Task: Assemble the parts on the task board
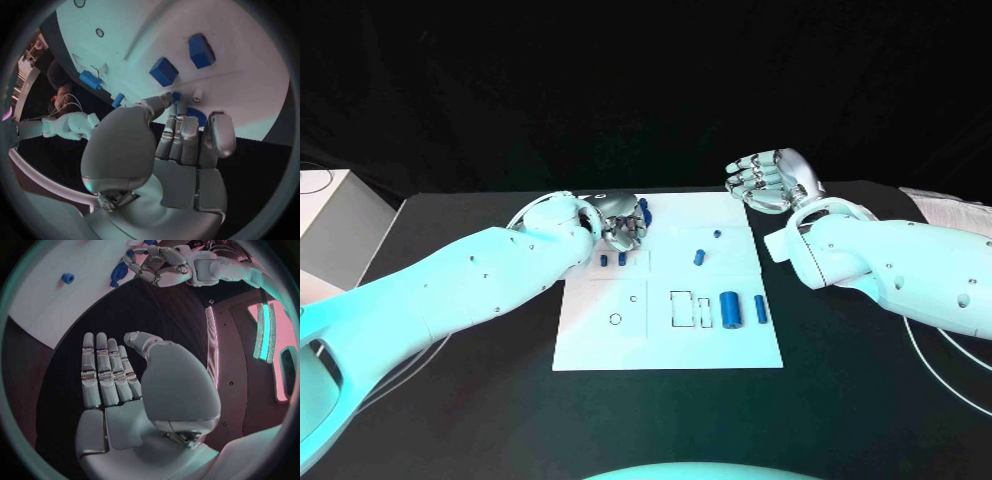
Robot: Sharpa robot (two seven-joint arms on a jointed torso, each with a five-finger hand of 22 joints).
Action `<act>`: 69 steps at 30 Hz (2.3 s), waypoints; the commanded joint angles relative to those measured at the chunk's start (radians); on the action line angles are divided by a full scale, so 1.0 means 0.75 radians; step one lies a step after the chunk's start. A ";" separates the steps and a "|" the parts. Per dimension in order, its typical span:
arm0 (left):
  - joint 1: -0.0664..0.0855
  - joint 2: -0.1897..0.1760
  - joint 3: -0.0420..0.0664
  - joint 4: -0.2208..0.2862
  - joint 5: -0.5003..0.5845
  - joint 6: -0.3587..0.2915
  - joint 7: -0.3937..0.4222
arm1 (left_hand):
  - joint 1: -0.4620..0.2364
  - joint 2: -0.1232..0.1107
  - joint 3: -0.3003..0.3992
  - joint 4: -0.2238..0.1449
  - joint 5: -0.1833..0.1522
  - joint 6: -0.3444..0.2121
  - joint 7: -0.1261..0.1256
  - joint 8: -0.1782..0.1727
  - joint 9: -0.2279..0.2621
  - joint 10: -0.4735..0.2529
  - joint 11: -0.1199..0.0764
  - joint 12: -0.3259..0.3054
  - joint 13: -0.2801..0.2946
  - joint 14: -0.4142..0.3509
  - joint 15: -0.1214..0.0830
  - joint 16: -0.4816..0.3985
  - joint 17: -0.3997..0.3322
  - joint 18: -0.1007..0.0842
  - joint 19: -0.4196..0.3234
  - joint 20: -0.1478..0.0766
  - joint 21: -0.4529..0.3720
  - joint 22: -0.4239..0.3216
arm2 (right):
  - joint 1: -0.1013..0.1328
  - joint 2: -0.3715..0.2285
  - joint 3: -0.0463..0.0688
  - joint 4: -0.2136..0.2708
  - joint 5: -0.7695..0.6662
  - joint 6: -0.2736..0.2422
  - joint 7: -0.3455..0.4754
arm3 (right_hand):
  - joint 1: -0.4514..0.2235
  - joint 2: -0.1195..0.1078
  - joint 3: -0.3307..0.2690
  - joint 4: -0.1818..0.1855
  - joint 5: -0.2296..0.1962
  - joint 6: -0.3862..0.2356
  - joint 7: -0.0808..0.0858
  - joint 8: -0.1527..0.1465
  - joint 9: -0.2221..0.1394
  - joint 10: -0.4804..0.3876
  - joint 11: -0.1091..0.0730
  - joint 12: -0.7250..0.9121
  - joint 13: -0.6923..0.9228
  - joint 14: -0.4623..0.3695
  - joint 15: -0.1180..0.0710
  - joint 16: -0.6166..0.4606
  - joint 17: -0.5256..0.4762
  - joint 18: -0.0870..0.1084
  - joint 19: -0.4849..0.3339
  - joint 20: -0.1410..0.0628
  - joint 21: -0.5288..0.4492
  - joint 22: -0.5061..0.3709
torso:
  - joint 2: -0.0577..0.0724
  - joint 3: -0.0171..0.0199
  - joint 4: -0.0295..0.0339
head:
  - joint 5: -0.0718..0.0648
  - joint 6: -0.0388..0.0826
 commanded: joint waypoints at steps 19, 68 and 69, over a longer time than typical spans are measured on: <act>-0.005 -0.055 -0.006 0.046 0.031 -0.132 0.067 | -0.075 -0.058 -0.083 0.044 0.003 -0.128 -0.020 -0.015 -0.008 -0.086 0.038 -0.013 0.016 -0.032 0.036 -0.011 -0.055 0.003 -0.020 0.029 -0.031 -0.026 | 0.000 -0.001 0.001 0.000 -0.009 0.015 0.012 | -0.011 0.000 -0.002 -0.005 -0.009 0.011 -0.002 -0.008 -0.002 0.000 -0.009 -0.005 -0.002 0.011 0.000 -0.008 -0.002 0.005 0.011 0.002 0.001 -0.001 | 0.001 -0.0028 0.0001 | 0.002 0.007; -0.007 -0.059 -0.030 0.019 0.002 -0.010 0.041 | -0.015 -0.048 -0.029 0.038 0.004 -0.063 -0.022 0.285 0.067 -0.223 -0.011 0.474 0.291 0.071 -0.005 0.065 0.178 0.001 -0.014 -0.010 -0.028 -0.016 | 0.000 -0.005 0.001 0.004 -0.009 0.018 0.011 | -0.013 0.001 -0.002 -0.004 -0.009 0.011 -0.002 -0.009 -0.002 0.000 -0.009 -0.006 -0.001 0.012 0.000 -0.008 -0.003 0.005 0.011 0.003 0.001 -0.003 | 0.001 -0.0004 -0.0013 | 0.006 0.003; -0.007 -0.058 -0.031 0.018 0.004 -0.010 0.044 | -0.032 -0.059 -0.039 0.046 0.003 -0.069 -0.021 0.277 0.063 -0.226 -0.009 0.478 0.293 0.072 -0.003 0.066 0.180 0.001 -0.015 -0.009 -0.029 -0.017 | 0.000 -0.005 0.001 0.004 -0.009 0.018 0.011 | -0.013 0.001 -0.002 -0.004 -0.009 0.011 -0.002 -0.009 -0.002 0.000 -0.009 -0.006 -0.001 0.012 0.000 -0.008 -0.003 0.005 0.011 0.003 0.001 -0.003 | 0.002 -0.0007 -0.0016 | 0.006 0.003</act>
